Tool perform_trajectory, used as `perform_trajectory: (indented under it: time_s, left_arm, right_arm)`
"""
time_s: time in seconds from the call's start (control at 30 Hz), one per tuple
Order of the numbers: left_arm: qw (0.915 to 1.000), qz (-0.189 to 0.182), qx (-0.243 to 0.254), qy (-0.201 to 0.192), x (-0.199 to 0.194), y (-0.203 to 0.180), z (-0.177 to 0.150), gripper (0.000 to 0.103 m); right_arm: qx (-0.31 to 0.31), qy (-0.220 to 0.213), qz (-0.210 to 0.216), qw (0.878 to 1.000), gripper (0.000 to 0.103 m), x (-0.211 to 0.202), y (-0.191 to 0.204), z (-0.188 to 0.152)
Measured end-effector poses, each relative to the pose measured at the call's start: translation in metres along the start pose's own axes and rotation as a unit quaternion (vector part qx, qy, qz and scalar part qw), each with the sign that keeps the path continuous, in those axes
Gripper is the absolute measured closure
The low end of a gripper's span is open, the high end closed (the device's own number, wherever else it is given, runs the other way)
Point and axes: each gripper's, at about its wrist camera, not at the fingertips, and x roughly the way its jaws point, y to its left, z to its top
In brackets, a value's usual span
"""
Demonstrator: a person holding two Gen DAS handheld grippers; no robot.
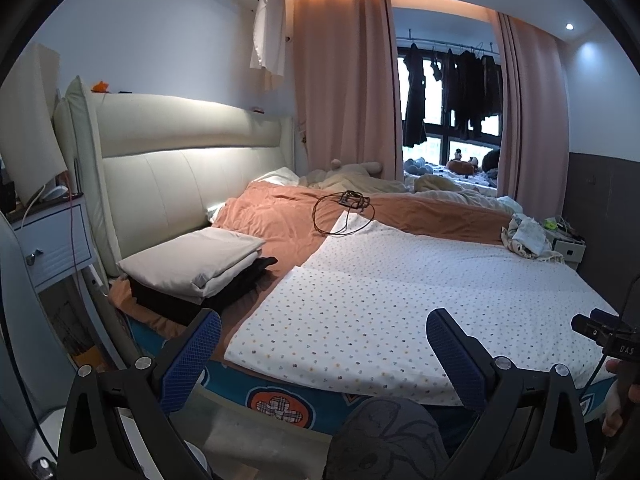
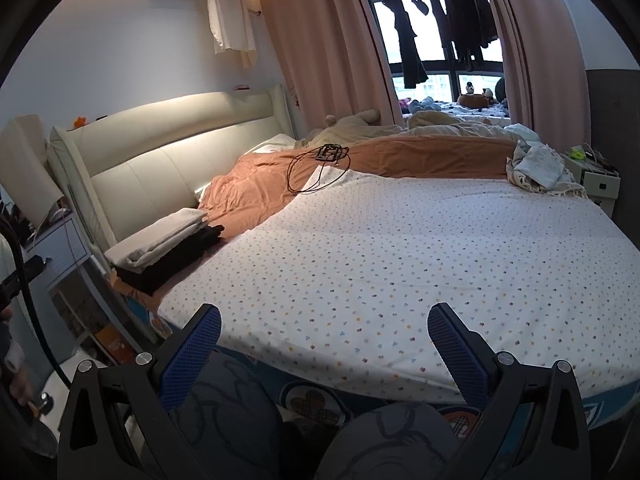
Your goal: Fold large clothes
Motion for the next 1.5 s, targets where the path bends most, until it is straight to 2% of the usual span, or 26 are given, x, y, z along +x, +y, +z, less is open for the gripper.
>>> perform_trajectory:
  time_s: [0.4, 0.87, 1.5]
  left_arm:
    - [0.9999, -0.005, -0.009, 0.007, 0.0015, 0.0023, -0.0035, 0.0]
    - [0.9999, 0.006, -0.009, 0.01, 0.0034, 0.0033, -0.0062, 0.0]
    - [0.9999, -0.003, -0.004, 0.012, 0.0001, -0.001, -0.0042, 0.0]
  right_arm:
    - [-0.001, 0.001, 0.0, 1.0, 0.0, -0.0002, 0.0004, 0.0006]
    - [0.0, 0.01, 0.01, 1.0, 0.0, 0.0019, 0.0065, 0.0005]
    - [0.002, 0.006, 0.007, 1.0, 0.0, -0.0017, 0.0054, -0.0001]
